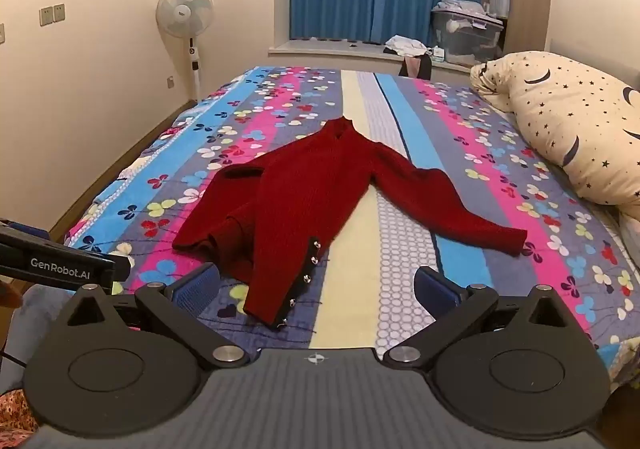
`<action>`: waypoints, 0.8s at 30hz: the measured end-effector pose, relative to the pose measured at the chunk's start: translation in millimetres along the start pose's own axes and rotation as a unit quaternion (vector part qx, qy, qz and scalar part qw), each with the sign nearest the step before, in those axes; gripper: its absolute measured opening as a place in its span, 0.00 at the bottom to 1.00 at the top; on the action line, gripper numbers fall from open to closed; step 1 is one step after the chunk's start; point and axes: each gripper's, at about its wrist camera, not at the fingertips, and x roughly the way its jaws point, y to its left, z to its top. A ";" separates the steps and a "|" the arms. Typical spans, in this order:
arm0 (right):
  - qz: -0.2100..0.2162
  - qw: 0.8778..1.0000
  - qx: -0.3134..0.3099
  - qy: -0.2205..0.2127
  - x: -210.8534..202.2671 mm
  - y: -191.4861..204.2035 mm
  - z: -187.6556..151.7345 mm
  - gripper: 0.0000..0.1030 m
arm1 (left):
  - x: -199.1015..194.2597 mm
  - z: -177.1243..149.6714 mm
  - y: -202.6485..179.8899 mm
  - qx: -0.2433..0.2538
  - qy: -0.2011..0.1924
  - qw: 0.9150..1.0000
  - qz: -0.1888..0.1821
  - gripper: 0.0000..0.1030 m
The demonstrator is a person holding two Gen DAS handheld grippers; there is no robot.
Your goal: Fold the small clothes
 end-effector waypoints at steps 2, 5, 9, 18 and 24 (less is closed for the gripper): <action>0.002 1.000 -0.001 0.001 -0.7 -0.5 -0.9 0.99 | 0.4 -0.3 -1.4 0.008 0.000 1.000 0.007 1.00; -0.004 1.000 -0.004 0.014 0.8 1.0 -1.7 0.99 | 0.8 -0.7 -2.1 0.010 0.001 1.000 0.009 1.00; -0.002 1.000 -0.002 0.009 3.6 -0.2 -2.2 0.99 | -0.4 0.1 -1.1 0.009 -0.001 1.000 0.009 1.00; 0.003 1.000 -0.002 0.011 1.9 0.4 -5.2 0.99 | 0.2 -1.9 -2.4 0.015 0.009 1.000 0.000 1.00; 0.003 1.000 -0.001 0.017 7.0 0.1 -6.4 0.99 | 3.4 -3.2 -2.0 0.014 0.015 1.000 -0.003 1.00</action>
